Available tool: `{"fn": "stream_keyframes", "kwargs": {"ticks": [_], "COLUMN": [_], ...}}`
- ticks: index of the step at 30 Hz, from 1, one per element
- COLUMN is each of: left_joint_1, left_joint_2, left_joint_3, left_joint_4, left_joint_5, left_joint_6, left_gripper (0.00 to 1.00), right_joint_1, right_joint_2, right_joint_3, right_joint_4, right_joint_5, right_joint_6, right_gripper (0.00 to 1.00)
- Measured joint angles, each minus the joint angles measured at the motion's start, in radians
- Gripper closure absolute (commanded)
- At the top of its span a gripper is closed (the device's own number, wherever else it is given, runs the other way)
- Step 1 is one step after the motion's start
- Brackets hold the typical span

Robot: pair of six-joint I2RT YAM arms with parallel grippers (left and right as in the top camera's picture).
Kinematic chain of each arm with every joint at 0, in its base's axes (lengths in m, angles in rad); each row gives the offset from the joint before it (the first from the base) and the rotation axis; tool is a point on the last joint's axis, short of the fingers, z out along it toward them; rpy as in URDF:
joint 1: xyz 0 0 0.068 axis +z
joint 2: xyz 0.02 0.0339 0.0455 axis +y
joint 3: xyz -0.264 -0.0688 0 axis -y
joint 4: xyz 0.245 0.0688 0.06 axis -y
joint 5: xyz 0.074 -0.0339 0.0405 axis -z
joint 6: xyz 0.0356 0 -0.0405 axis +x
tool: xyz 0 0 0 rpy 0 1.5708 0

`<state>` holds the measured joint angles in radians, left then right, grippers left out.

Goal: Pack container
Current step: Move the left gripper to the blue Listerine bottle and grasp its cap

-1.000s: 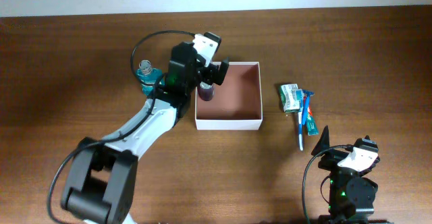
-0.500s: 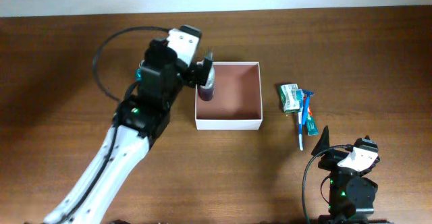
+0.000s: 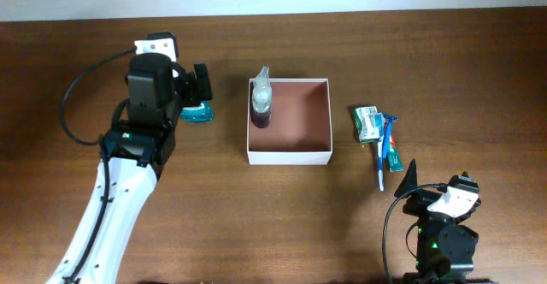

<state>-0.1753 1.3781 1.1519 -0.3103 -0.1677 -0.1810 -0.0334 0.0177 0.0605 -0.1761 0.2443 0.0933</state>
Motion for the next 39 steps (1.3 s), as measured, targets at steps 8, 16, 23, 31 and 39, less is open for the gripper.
{"fn": "stream_keyframes", "kwargs": {"ticks": [8,16,23,31,39], "left_joint_1": [0.005,0.005,0.005,0.005,0.005], "left_joint_2": [0.107,0.164,0.165,0.189,0.219], "left_joint_3": [-0.002,-0.003,-0.003,-0.003,-0.005], "left_joint_4": [-0.003,-0.004,-0.024,-0.022,0.023], "left_joint_5": [0.051,0.056,0.021,0.006,-0.001], "left_joint_6": [-0.004,-0.003,-0.003,-0.003,-0.001], "left_gripper": [0.01,0.10,0.20,0.26,0.40], "right_joint_1": [0.000,0.000,0.000,0.000,0.000], "right_joint_2": [0.000,0.000,0.000,0.000,0.000], "right_joint_3": [0.000,0.000,0.000,0.000,0.000], "right_joint_4": [0.000,0.000,0.000,0.000,0.000], "right_joint_5": [0.000,0.000,0.000,0.000,0.000], "right_joint_6": [0.000,0.000,0.000,0.000,0.000], "right_gripper": [0.02,0.02,0.02,0.02,0.01]}}
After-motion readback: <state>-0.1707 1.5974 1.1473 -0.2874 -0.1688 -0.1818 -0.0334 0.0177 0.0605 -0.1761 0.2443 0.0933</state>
